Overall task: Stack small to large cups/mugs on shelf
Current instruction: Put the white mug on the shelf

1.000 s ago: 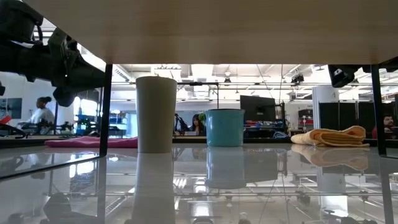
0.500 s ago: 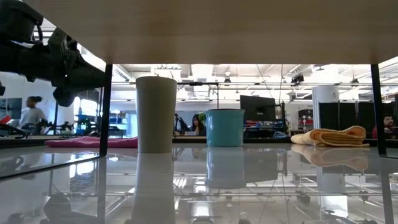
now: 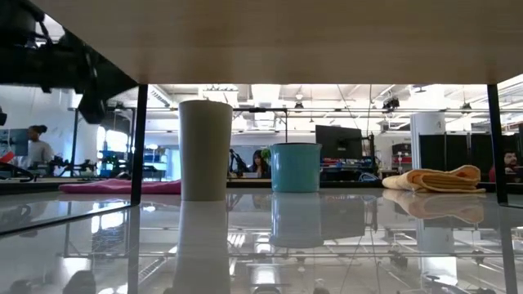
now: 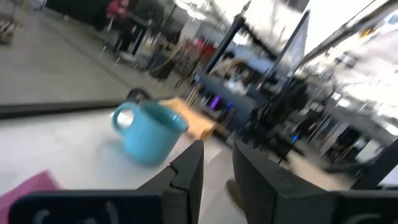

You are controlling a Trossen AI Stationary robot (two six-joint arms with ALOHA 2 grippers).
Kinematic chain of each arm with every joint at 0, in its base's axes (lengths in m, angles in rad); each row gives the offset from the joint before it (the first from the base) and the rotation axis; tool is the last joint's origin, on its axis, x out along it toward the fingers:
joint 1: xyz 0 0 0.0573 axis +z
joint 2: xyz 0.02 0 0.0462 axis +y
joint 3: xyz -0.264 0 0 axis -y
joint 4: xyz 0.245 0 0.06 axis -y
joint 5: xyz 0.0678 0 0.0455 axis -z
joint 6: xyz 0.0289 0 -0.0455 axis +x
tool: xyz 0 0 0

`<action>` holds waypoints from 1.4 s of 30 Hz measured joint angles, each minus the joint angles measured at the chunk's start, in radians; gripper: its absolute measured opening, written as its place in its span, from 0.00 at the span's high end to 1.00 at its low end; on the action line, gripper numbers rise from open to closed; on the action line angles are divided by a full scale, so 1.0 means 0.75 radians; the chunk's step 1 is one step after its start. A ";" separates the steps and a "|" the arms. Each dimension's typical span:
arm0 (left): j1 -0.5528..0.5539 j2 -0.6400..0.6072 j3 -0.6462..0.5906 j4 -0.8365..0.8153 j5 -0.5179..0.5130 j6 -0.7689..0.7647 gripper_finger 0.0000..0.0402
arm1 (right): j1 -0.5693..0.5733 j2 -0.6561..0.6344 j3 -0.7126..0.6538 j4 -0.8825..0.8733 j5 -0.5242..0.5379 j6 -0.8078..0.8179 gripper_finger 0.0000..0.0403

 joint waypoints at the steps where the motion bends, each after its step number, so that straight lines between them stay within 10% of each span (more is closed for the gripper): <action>1: 0.000 -0.001 0.000 0.033 0.000 0.000 0.82 | 0.000 0.000 0.000 0.001 0.000 0.000 0.98; 18: 0.000 -0.018 0.002 0.490 -0.326 0.029 0.82 | 0.000 0.001 0.000 0.003 0.000 0.016 0.98; 23: 0.000 -0.017 0.063 0.517 -0.213 0.010 0.82 | 0.000 0.001 0.000 0.003 0.000 -0.006 0.98; 34: 0.000 0.363 0.901 -1.353 0.312 0.020 0.82 | 0.000 0.001 0.000 0.012 0.130 -0.150 0.98; 42: -0.038 0.640 1.171 -1.948 0.548 -0.040 0.82 | -0.001 0.001 0.000 0.011 0.223 -0.093 0.98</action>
